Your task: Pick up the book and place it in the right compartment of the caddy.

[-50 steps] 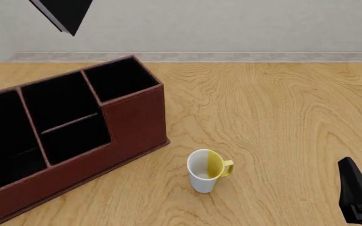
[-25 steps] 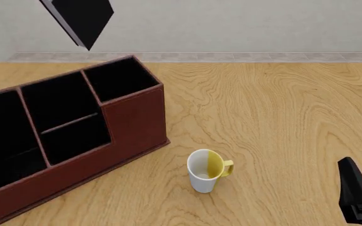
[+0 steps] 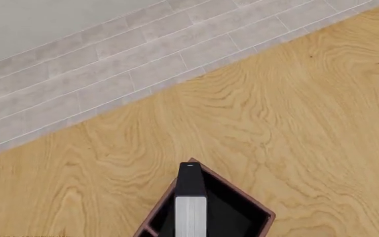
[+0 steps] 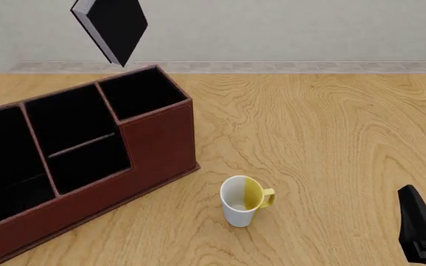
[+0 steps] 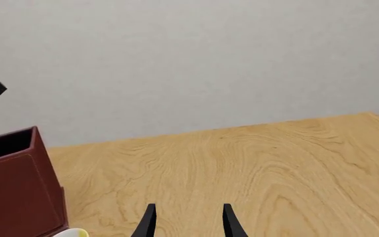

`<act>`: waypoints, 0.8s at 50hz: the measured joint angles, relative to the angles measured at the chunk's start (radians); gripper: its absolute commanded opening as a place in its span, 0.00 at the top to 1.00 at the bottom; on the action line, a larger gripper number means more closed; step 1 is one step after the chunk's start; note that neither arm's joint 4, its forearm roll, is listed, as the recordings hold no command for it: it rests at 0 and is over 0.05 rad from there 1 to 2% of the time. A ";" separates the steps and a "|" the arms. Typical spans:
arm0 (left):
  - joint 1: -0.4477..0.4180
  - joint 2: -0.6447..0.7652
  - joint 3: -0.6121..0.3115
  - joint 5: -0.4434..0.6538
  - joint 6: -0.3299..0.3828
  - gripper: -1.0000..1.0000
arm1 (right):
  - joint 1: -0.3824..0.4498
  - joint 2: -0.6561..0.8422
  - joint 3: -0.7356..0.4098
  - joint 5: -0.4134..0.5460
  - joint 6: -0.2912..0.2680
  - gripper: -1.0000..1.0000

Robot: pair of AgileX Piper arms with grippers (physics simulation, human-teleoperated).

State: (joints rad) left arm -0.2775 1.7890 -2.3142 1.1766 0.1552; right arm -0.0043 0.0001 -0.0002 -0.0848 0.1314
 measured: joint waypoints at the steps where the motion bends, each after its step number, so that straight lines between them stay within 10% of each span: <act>1: 0.000 -0.001 0.008 -0.005 -0.001 1.00 | 0.000 0.000 0.000 0.000 0.000 0.00; 40: 0.018 -0.017 0.248 -0.171 -0.040 1.00 | -0.009 0.000 0.000 -0.001 0.000 0.00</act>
State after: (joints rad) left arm -0.2593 1.7718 -2.0659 1.0057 0.1153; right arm -0.0132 0.0001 -0.0003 -0.0861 0.1313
